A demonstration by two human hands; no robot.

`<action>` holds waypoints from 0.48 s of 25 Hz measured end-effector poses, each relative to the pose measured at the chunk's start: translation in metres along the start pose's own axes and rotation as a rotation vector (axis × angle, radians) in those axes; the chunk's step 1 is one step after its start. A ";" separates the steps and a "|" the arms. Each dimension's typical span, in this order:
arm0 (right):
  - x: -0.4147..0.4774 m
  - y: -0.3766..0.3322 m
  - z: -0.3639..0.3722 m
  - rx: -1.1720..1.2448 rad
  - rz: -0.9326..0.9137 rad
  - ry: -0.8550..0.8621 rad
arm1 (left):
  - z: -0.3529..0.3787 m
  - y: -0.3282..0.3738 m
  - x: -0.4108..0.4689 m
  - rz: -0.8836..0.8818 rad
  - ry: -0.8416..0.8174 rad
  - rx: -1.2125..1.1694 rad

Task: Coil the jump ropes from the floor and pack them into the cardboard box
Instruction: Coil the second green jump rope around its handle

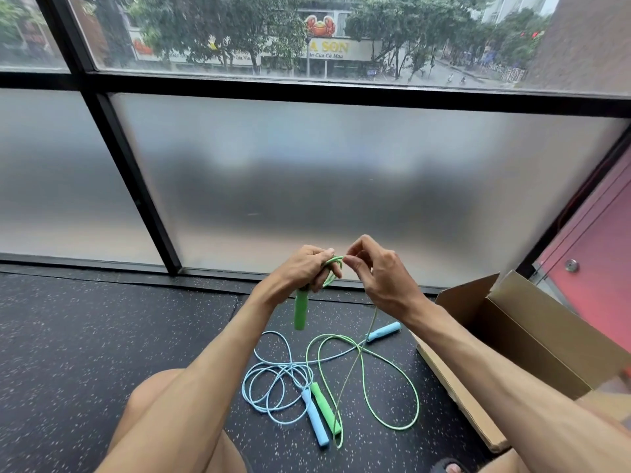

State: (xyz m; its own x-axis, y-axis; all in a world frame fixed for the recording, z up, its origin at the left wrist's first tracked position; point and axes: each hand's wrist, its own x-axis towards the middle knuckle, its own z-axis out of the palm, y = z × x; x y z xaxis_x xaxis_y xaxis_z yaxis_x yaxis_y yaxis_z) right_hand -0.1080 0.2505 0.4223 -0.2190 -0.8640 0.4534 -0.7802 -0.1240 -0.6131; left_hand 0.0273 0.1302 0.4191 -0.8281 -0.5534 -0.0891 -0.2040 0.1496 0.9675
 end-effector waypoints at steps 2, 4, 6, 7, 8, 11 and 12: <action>0.001 0.002 -0.004 -0.005 0.029 0.037 | 0.001 0.001 -0.003 -0.014 -0.084 -0.126; 0.002 0.005 -0.005 0.009 0.079 0.064 | 0.001 0.004 -0.005 -0.034 -0.135 -0.232; 0.003 0.008 -0.003 0.071 0.148 0.055 | -0.001 0.006 -0.005 -0.049 -0.209 -0.362; 0.003 0.009 -0.001 0.138 0.195 0.035 | -0.002 0.006 -0.004 -0.056 -0.246 -0.438; 0.004 0.010 0.001 0.219 0.249 0.007 | -0.003 0.007 -0.004 -0.059 -0.272 -0.523; 0.003 0.010 0.006 0.398 0.424 -0.138 | -0.006 0.007 -0.003 0.023 -0.235 -0.791; 0.001 0.010 0.008 0.433 0.484 -0.206 | -0.007 0.008 -0.003 0.072 -0.189 -0.867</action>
State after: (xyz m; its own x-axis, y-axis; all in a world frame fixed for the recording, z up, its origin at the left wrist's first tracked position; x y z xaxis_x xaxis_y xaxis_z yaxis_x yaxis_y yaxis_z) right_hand -0.1115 0.2447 0.4119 -0.3348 -0.9413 -0.0438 -0.3082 0.1533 -0.9389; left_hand 0.0318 0.1273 0.4290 -0.9117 -0.4105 0.0156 0.2552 -0.5363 0.8045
